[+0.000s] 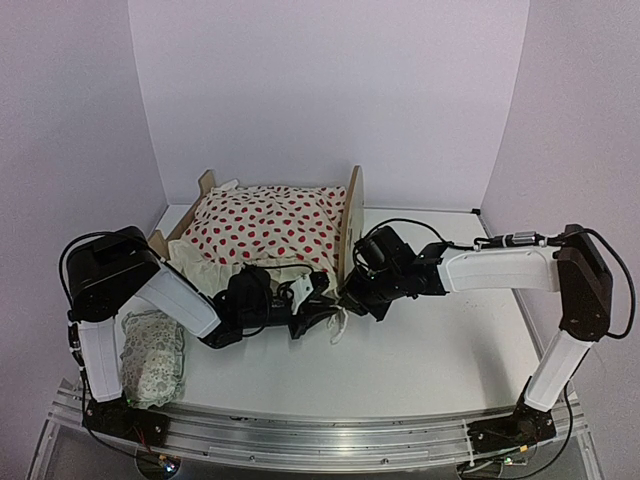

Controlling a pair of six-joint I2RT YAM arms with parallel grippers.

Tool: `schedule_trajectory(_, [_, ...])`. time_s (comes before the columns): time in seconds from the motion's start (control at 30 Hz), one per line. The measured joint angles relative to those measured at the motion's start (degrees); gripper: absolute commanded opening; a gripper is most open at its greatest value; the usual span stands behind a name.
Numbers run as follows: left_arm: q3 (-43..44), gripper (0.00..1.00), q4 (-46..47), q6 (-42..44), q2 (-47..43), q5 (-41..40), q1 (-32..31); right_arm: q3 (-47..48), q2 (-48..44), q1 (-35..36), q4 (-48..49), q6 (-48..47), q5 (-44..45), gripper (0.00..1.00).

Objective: Set up the pet bed
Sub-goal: Tie the right ropes of the mattress at the bed frame base.

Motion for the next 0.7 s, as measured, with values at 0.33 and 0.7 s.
schedule_trajectory(0.33, [0.00,0.15,-0.06,0.05,0.61,-3.13,-0.02,0.28,0.00,-0.01,-0.60,0.94,-2.58,0.00])
schedule_trajectory(0.7, [0.39,0.18,-1.07,0.42,0.65,-7.05,-0.37,0.40,0.07,-0.23,-1.26,1.68,-4.98,0.00])
